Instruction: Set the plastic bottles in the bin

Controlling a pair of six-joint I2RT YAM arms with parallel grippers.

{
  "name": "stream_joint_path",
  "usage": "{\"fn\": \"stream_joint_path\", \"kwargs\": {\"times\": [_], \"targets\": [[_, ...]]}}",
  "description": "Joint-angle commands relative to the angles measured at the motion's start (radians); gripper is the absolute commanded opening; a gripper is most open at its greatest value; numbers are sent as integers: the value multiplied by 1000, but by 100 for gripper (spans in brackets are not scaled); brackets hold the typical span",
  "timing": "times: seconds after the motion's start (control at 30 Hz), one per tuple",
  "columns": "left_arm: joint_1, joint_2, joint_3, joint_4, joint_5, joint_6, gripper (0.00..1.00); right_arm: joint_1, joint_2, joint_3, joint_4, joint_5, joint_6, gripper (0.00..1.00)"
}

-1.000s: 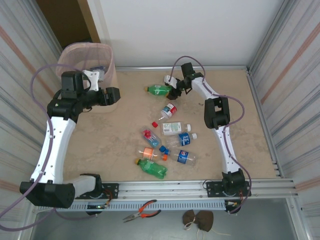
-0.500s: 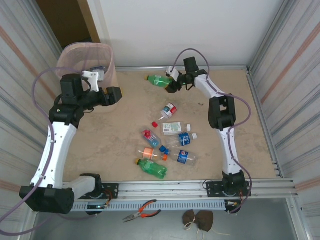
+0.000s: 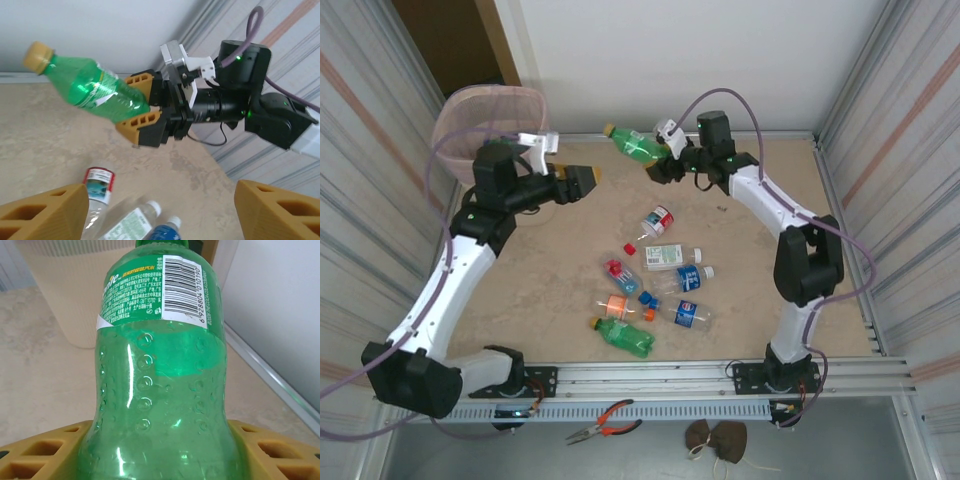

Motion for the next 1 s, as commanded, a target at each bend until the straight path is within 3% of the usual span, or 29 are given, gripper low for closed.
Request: {"fn": "stream_joint_path", "kwargs": {"times": [0.0,0.1,0.3,0.7,0.97], "targets": [[-47,17,29,106,-42,-38,81,52,-128,-85,94,147,131,56],[-65,10,32,110,-89,-78,84,96,-203,-145,125,310,239,54],[-68,13,-5,226,-97,-253,88,185,-357,-310,271,453,322,54],[-75,41,-60,404,-110,-506,90,331,-469,-405,411,520,244,54],[-112,58,-66,438,-135,-536,83,388,-441,-377,457,524,177,55]]}}
